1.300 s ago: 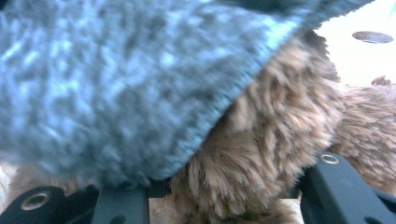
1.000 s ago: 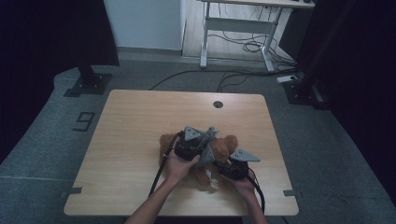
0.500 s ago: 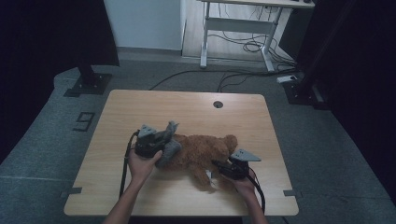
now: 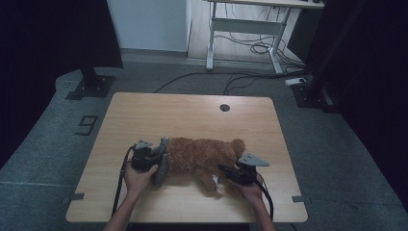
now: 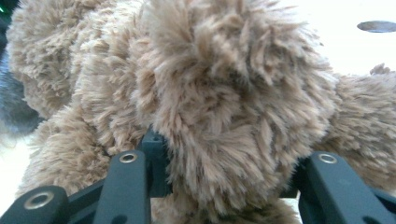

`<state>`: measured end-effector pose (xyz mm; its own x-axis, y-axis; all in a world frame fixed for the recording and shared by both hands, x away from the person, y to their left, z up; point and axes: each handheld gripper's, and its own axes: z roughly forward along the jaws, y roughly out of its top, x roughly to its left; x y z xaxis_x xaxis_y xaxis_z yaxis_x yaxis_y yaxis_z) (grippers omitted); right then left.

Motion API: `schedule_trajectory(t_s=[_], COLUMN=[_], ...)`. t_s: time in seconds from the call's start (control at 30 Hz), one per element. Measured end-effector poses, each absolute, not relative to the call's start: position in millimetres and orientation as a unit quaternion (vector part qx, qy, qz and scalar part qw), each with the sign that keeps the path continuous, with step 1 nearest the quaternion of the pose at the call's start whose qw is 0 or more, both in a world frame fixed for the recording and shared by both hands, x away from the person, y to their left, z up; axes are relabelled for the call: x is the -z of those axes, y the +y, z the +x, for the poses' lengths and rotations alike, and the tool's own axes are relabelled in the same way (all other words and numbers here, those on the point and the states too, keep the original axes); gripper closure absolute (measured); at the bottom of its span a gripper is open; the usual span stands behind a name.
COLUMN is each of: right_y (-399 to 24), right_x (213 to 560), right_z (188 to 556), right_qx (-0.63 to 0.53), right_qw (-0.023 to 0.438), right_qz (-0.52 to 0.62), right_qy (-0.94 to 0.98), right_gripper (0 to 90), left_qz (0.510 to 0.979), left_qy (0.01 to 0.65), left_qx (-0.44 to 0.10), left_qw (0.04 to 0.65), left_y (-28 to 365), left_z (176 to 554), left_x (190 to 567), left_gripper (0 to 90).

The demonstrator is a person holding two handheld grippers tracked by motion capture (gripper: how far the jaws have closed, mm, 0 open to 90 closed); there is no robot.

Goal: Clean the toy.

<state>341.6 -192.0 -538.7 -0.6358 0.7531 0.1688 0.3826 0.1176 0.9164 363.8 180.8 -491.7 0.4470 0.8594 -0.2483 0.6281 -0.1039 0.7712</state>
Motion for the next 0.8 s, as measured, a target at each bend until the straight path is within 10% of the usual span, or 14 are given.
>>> schedule_trajectory(t_s=[0.37,0.8], right_y=[-186,-191], right_x=[539,542], right_z=[352,351], right_qx=[-0.527,-0.536], right_qw=[0.224,0.215], right_qz=[0.387,0.367], right_qy=[0.722,0.73], right_gripper=[53.9,53.6], left_qz=[0.765,0.825], left_qy=[0.414,0.37], left_qx=[-0.15,-0.112], left_qw=[0.47,0.413], left_y=[100,-17], left_z=[383,411], left_x=[415,435], left_gripper=[77.2,77.1])
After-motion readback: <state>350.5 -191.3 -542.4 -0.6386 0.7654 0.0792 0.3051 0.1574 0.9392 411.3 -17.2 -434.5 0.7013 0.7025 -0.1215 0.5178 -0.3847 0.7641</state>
